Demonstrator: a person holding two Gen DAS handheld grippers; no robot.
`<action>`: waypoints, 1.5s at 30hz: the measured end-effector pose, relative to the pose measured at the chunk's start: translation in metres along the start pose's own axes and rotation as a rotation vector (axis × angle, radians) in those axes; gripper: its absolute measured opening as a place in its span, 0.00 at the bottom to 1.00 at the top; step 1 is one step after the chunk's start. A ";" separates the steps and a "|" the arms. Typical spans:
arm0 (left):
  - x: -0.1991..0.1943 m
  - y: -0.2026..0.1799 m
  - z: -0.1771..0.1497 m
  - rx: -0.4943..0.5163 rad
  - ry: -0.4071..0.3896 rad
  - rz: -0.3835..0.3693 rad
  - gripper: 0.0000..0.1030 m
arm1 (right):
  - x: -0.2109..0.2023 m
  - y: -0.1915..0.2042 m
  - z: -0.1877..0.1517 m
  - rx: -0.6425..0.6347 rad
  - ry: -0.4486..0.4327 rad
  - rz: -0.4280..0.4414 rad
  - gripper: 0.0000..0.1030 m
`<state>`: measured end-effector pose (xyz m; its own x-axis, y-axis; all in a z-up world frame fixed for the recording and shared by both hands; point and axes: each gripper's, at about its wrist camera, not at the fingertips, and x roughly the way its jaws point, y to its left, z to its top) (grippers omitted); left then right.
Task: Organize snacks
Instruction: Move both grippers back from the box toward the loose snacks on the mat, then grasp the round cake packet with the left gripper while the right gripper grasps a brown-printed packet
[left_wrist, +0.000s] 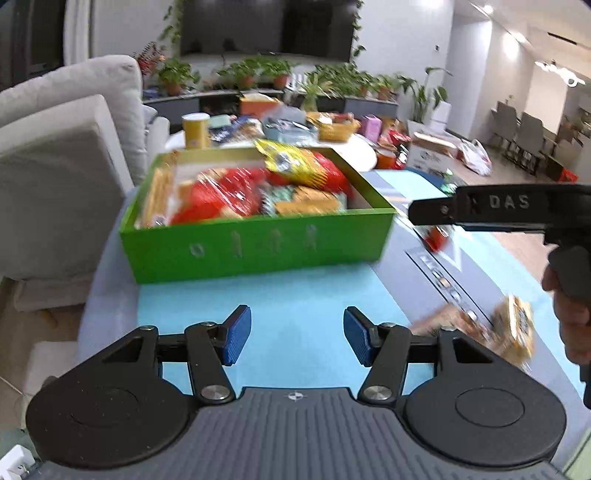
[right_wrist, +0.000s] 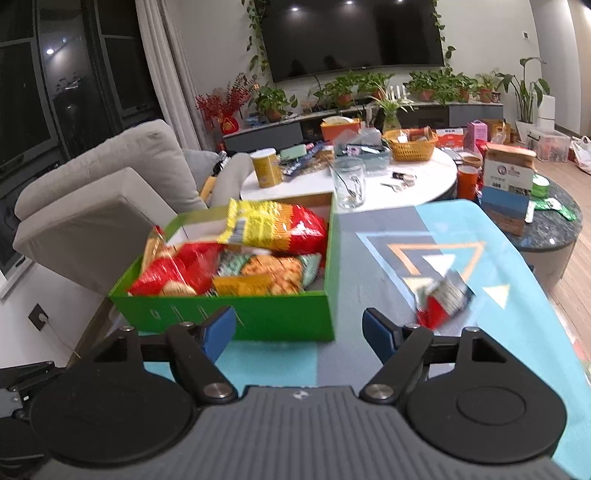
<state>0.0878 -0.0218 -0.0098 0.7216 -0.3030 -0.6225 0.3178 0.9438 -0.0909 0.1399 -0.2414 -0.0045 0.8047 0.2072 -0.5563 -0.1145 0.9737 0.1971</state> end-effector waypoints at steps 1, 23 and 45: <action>-0.001 -0.004 -0.002 0.007 0.007 -0.012 0.51 | -0.001 -0.002 -0.002 0.003 0.005 -0.002 0.47; -0.019 -0.098 -0.051 0.324 0.082 -0.207 0.63 | -0.018 -0.015 -0.053 -0.056 0.127 -0.042 0.47; 0.005 -0.056 -0.048 0.105 0.150 -0.058 0.41 | 0.007 -0.006 -0.075 -0.141 0.183 -0.079 0.47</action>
<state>0.0438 -0.0699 -0.0452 0.6032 -0.3259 -0.7279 0.4240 0.9041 -0.0534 0.1019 -0.2386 -0.0701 0.6972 0.1307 -0.7048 -0.1457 0.9886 0.0392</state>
